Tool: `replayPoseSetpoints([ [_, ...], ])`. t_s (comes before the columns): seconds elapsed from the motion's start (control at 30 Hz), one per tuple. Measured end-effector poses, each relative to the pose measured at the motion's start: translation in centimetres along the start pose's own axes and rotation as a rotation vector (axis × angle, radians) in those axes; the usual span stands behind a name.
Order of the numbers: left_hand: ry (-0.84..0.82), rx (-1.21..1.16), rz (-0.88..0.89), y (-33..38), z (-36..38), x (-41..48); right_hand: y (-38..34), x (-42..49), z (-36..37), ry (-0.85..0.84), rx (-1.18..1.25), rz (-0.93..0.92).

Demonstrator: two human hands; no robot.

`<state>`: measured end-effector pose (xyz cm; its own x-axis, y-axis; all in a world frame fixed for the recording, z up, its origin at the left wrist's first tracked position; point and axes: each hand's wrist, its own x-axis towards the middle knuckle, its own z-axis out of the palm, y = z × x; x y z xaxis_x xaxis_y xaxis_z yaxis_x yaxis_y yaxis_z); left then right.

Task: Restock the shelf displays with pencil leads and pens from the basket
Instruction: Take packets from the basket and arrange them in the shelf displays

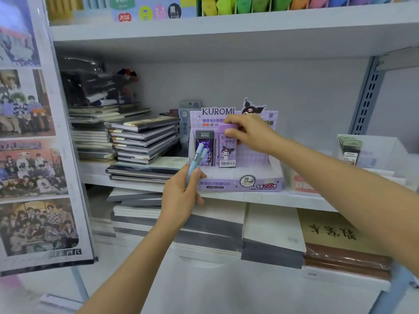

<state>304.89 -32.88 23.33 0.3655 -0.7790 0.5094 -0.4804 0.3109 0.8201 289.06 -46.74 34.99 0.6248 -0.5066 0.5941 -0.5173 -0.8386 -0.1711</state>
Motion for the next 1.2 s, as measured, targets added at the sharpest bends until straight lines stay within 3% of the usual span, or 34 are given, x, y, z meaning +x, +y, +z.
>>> replayPoseSetpoints([
  [0.17, 0.012, -0.005, -0.004, 0.0, 0.1, -0.1, -0.1, -0.8, 0.5, 0.02, 0.133, 0.043],
  [0.63, 0.008, 0.019, -0.026, 0.3, 0.2, 0.0, -1.0, 0.3, 0.8, -0.069, 0.015, 0.033],
  [0.8, -0.001, 0.018, -0.033, 0.3, 0.1, 0.0, -0.3, -1.3, 1.0, -0.03, 0.137, 0.068],
  [0.93, 0.001, 0.008, -0.026, 0.3, 0.2, 0.0, -0.6, -1.6, 2.0, 0.053, 0.05, 0.001],
  [1.2, -0.003, -0.008, -0.016, 0.0, 0.1, 0.1, -0.4, -1.8, 3.4, 0.231, -0.096, 0.049],
])
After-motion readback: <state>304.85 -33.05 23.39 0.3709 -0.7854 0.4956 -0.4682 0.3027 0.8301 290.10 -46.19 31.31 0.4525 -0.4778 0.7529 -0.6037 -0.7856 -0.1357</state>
